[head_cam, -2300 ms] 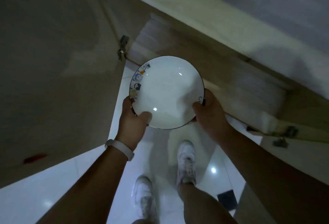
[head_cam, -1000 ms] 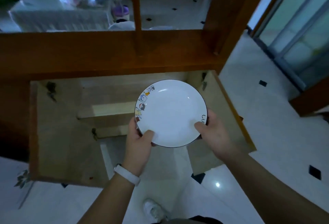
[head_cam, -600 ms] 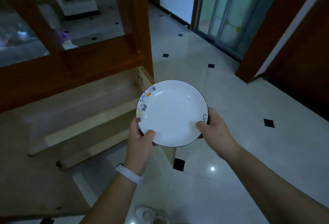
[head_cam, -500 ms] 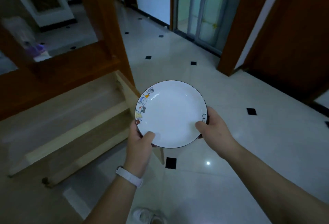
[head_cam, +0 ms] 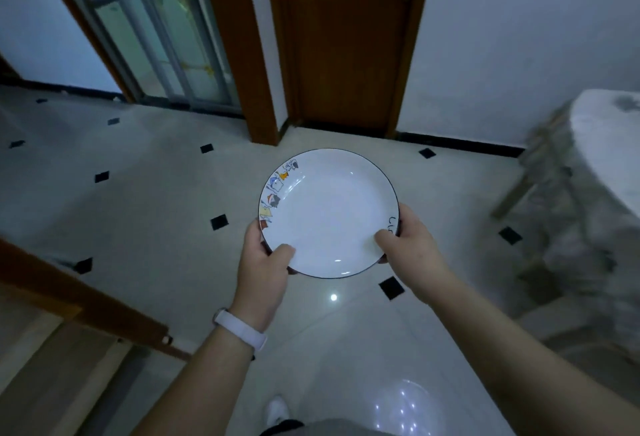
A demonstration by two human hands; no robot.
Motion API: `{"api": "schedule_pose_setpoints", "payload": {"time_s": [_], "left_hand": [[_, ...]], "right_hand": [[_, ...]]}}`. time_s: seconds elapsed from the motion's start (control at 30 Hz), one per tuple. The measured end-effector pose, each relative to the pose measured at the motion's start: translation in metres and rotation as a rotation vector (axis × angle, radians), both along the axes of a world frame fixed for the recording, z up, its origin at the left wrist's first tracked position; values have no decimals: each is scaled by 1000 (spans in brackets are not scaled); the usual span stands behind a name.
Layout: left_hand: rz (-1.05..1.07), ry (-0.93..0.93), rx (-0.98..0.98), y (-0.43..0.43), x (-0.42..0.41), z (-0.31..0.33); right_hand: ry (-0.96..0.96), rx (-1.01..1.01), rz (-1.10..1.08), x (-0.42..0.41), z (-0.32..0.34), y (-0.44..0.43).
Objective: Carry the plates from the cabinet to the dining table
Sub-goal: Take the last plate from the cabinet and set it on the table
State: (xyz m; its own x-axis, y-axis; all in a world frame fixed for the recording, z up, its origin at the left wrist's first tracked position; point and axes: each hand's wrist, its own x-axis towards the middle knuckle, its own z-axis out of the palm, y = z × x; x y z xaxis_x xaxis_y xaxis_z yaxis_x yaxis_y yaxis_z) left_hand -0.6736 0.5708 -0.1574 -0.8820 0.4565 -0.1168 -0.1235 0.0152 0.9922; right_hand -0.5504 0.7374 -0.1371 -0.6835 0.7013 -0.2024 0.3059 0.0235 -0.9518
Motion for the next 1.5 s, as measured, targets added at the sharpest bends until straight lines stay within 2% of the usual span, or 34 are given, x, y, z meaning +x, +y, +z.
{"api": "schedule_pose_setpoints", "payload": {"time_s": [0.2, 0.4, 0.97, 1.27, 1.5], "left_hand": [[-237, -9, 13, 86, 11, 12], [-461, -15, 36, 164, -3, 3], [-912, -48, 27, 382, -159, 14], [-1123, -113, 32, 446, -159, 9], [-1176, -114, -2, 498, -143, 3]], "right_hand": [[-3, 44, -232, 50, 10, 50], [11, 30, -436, 57, 8, 91], [-24, 27, -883, -72, 12, 225], [-79, 61, -1063, -72, 14, 253], [-52, 32, -1123, -57, -3, 293]]}}
